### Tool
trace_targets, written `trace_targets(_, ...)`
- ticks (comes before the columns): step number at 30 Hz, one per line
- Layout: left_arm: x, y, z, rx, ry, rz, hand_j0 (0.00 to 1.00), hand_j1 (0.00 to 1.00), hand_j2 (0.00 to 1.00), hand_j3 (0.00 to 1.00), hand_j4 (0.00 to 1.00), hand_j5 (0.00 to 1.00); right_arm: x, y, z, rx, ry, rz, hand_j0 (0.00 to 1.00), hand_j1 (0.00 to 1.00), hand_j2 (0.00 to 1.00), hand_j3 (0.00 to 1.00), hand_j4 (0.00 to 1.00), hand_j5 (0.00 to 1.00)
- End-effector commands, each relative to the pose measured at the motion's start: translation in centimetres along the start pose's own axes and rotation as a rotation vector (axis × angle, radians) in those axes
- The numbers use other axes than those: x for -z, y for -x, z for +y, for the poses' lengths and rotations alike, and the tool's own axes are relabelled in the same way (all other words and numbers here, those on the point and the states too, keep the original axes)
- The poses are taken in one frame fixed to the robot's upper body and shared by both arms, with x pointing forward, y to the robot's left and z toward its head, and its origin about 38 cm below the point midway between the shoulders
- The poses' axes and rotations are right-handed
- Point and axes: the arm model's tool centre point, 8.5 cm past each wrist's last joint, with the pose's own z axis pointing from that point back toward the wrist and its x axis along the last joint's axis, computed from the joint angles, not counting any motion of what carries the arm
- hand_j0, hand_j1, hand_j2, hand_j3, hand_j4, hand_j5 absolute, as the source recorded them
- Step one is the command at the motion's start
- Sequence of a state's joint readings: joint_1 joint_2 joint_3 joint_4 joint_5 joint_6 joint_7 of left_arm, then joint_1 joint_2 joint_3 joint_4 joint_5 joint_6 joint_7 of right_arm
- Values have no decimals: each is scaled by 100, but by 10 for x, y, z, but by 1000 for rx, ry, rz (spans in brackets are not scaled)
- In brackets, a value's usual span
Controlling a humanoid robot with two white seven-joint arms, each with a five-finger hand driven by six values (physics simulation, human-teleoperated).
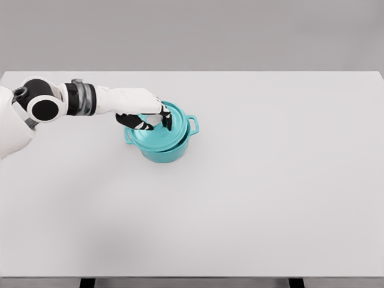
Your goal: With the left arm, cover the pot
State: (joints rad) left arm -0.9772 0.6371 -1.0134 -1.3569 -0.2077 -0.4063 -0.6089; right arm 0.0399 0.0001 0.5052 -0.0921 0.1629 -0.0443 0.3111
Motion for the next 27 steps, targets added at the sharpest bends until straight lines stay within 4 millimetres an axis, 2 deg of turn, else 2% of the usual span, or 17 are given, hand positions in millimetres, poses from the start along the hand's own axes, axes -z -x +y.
trace_targets(1,1,-1,0,-3,1,-3,62,62,62,62,62,62,0,0,0,1,0,0,100,100,100,100,100,100)
trace_targets(11,2,-2,1,-3,0,-6,73,73,73,73,73,73,0,0,0,-1,0,0,100,100,100,100,100,100)
trace_targets(27,5,-5,6,5,-7,-15,80,80,80,80,80,80,0,0,0,1,0,0,100,100,100,100,100,100)
